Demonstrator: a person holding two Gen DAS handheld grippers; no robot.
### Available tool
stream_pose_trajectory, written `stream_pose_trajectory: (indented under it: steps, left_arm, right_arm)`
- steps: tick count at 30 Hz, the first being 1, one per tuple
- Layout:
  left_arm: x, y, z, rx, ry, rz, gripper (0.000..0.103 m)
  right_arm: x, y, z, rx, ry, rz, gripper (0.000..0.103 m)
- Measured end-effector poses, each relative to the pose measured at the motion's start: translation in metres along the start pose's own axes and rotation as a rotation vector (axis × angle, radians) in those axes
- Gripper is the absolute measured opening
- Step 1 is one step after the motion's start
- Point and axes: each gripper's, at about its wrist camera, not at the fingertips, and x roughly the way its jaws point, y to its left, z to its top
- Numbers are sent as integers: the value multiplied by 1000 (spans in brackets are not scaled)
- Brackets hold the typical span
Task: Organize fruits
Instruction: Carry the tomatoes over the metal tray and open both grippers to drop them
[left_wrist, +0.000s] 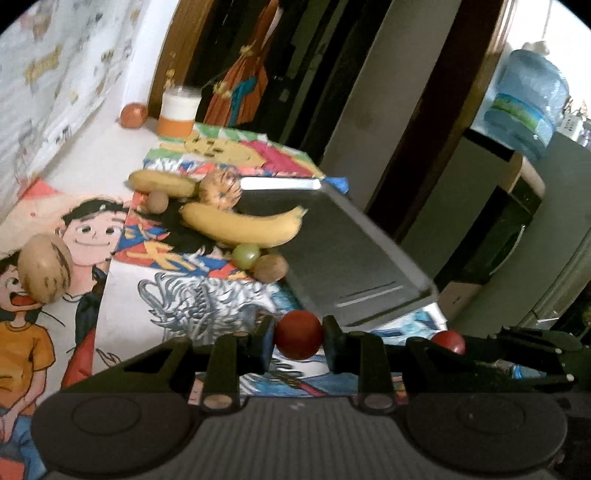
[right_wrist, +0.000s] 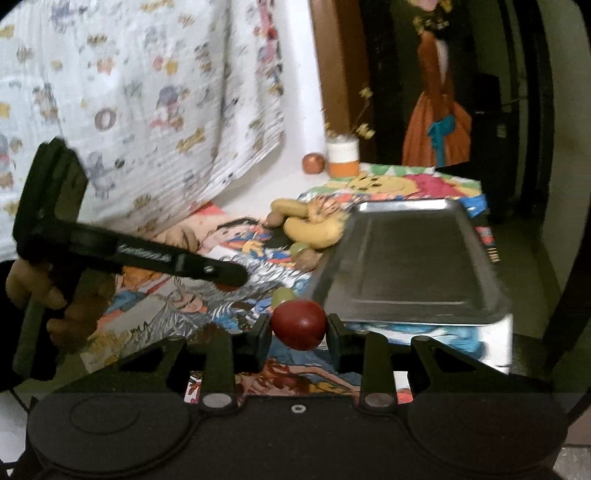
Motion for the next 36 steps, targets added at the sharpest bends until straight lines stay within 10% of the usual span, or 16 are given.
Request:
stream_pose_trajectory:
  steps: [14,23,36]
  left_arm:
    - [-23,-49,68,53,-115,-3,30]
    - [37,-33,139,40,-143,66,30]
    - [159,27,150,3,-8,77,30]
  right_arm:
    - [-39,-41,100,-120,-77,9,34]
    - [54,-96,184,-28,-32,14,34]
    - [199,-142,143,-181,97,-53,34]
